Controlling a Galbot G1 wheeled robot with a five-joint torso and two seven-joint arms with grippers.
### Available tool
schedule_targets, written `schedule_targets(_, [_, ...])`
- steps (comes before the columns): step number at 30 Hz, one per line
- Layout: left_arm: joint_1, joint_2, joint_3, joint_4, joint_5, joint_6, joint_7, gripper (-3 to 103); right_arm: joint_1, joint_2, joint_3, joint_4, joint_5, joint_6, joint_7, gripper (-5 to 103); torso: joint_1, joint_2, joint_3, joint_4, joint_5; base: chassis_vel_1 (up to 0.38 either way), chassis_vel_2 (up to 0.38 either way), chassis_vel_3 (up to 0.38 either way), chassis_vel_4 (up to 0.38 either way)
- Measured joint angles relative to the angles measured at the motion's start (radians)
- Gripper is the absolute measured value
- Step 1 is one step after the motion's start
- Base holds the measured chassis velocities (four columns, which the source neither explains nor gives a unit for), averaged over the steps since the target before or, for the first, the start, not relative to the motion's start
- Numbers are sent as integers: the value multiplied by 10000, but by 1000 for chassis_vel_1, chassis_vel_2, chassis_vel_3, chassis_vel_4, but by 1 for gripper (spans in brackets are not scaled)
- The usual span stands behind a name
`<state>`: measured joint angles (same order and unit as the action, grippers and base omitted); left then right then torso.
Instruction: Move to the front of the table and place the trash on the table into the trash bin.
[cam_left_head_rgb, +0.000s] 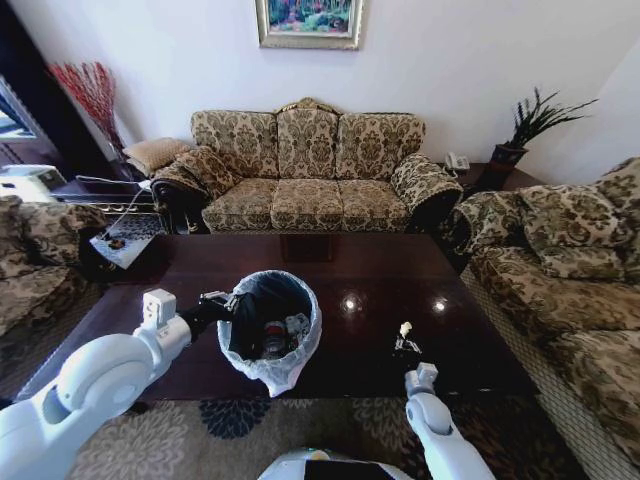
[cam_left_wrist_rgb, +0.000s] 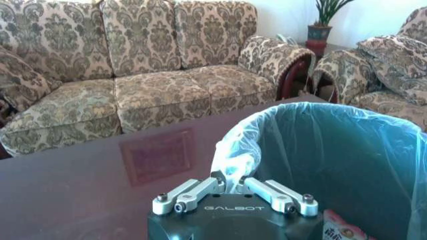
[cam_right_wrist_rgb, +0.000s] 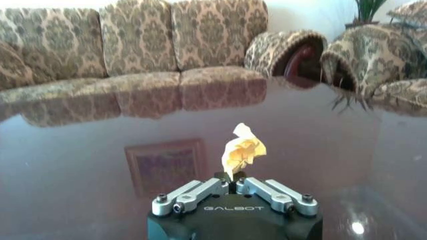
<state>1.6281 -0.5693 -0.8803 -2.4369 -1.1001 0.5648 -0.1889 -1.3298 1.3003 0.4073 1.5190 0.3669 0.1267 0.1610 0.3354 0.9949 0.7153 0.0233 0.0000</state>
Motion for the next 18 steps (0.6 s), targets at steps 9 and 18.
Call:
schedule_targets(9, [-20,60,0,125,39,-4,1,3,-681,-349,31,2959,351,807,-1123,-2,0,0,0,-1,-2,0,0,0,0])
schedule_targets(18, [-124,233,137,354,65,-20,32,3,-216,-1119,-1940,7025,1675,-270,-3073,0,0,0,0,3,-3,0,0,0,0])
